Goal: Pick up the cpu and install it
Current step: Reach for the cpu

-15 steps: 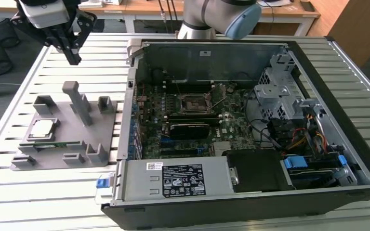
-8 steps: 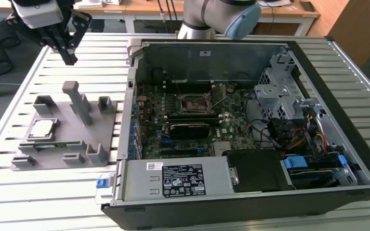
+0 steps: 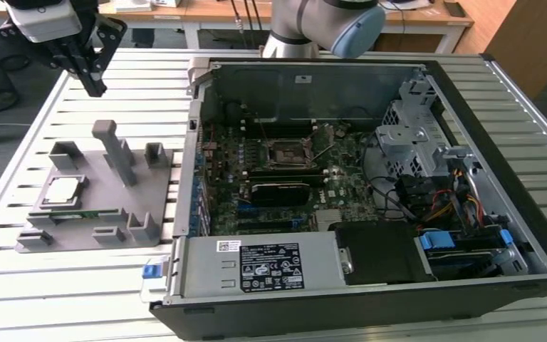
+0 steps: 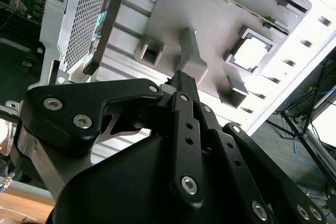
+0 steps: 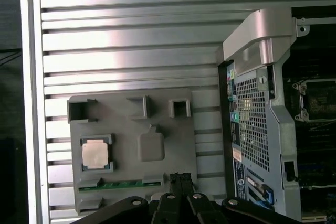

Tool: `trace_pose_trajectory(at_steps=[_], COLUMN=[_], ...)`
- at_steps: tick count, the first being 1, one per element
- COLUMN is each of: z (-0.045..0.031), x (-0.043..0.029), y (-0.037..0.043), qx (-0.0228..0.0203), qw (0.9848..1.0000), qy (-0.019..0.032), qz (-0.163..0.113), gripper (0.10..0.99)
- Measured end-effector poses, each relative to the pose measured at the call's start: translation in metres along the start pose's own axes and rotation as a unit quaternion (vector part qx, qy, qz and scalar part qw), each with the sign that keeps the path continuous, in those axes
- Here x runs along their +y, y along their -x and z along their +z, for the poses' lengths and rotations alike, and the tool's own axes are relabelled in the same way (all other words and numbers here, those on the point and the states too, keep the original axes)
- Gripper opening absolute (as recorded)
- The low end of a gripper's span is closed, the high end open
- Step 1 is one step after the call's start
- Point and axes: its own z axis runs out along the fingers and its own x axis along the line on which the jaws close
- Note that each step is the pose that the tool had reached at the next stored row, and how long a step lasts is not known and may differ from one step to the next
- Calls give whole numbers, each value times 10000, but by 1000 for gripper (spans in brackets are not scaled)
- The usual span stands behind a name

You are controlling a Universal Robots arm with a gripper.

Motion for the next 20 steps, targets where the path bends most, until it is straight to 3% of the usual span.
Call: trace_pose_trajectory(at_steps=[20], z=[2], x=[-25], y=[-331], qx=[1], qw=[10000], qy=[0], qz=[0], gripper=[106])
